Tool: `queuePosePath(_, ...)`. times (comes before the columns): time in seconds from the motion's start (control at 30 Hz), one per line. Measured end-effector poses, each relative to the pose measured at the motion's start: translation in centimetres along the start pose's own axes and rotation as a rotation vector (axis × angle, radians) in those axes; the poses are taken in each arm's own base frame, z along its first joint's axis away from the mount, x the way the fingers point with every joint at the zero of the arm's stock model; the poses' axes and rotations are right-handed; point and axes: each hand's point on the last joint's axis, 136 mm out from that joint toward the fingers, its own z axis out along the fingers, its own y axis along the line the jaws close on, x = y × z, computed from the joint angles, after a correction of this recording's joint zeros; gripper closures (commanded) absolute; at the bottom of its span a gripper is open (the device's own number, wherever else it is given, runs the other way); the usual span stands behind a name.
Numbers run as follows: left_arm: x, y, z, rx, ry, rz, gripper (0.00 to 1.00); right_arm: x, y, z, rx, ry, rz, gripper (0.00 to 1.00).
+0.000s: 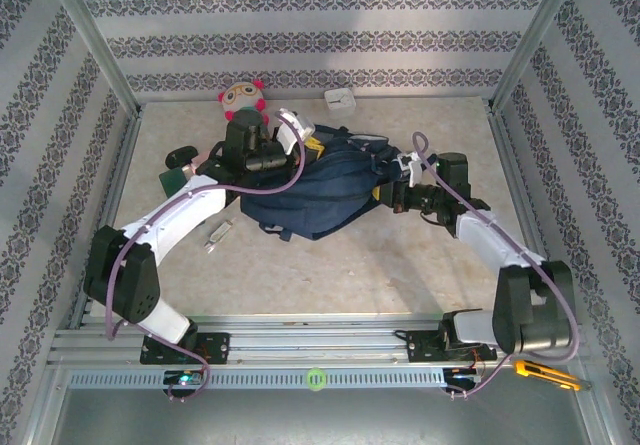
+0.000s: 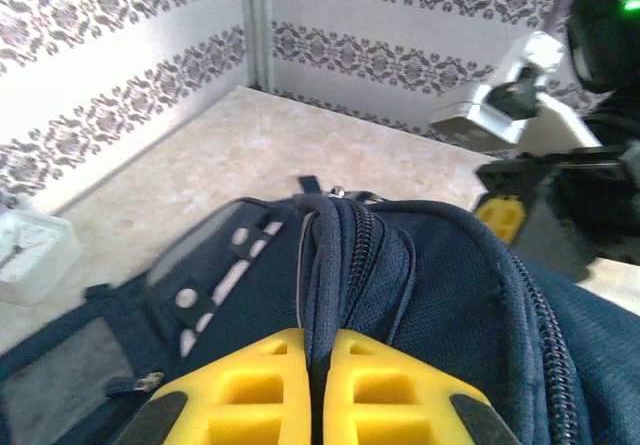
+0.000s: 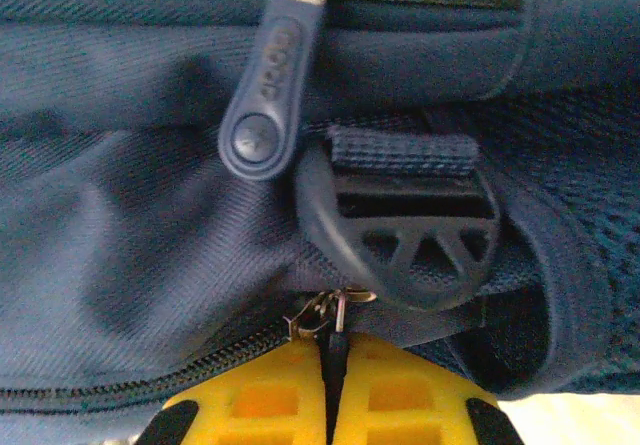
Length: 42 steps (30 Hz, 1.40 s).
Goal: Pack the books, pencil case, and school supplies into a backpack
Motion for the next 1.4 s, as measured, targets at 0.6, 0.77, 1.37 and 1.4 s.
queuePosePath(0.6,0.6,0.1,0.3,-0.179,0.078,0.117,1.0,1.7,2.8,-0.8,-0.019,0.08,0.306,1.0)
queuePosePath(0.77,1.0,0.7,0.0,-0.222,0.091,0.123,1.0,2.0,3.4,-0.9,-0.045,0.102,0.368,1.0)
queuePosePath(1.37,4.1,-3.0,-1.9,-0.126,0.158,0.076,0.28,0.5,-0.7,-0.1,0.033,0.179,0.528,1.0)
queuePosePath(1.4,4.2,-3.5,-2.1,-0.101,0.162,0.072,0.24,0.7,-1.0,0.1,0.036,0.191,0.533,1.0)
